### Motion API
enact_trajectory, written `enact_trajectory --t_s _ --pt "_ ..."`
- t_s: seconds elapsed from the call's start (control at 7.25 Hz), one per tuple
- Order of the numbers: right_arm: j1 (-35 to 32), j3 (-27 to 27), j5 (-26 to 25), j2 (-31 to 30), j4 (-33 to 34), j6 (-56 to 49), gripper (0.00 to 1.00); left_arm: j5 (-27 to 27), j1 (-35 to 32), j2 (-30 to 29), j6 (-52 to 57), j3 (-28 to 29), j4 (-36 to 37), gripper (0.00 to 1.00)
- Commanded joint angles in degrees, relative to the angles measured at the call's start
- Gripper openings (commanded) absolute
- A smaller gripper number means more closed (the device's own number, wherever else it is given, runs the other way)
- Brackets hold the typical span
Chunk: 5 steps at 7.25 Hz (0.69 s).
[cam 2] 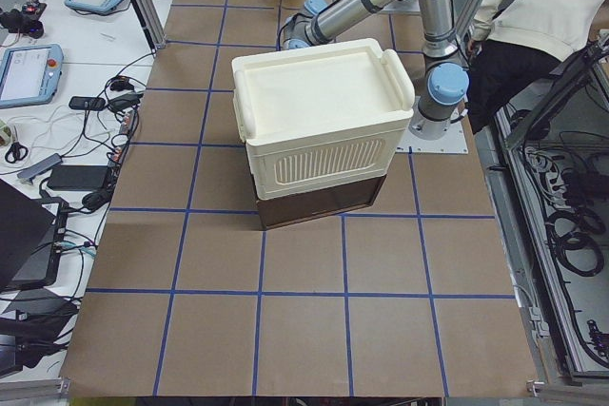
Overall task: Pull drawer sideways
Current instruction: 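Pull the handle with the left gripper, sliding the drawer out sideways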
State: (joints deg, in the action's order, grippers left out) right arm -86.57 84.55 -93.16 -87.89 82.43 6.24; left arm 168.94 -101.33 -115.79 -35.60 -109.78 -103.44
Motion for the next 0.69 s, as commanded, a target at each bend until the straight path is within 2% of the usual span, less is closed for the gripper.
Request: enact_trajectory --t_s 0.0,0.55 --pt "0.0 0.0 0.0 0.0 0.0 0.0 1.0 0.0 -1.2 0.0 0.4 0.0 -0.2 0.3" --pt "0.0 0.0 0.0 0.0 0.0 0.0 1.0 0.0 -3.5 0.0 2.4 0.0 -0.4 0.29"
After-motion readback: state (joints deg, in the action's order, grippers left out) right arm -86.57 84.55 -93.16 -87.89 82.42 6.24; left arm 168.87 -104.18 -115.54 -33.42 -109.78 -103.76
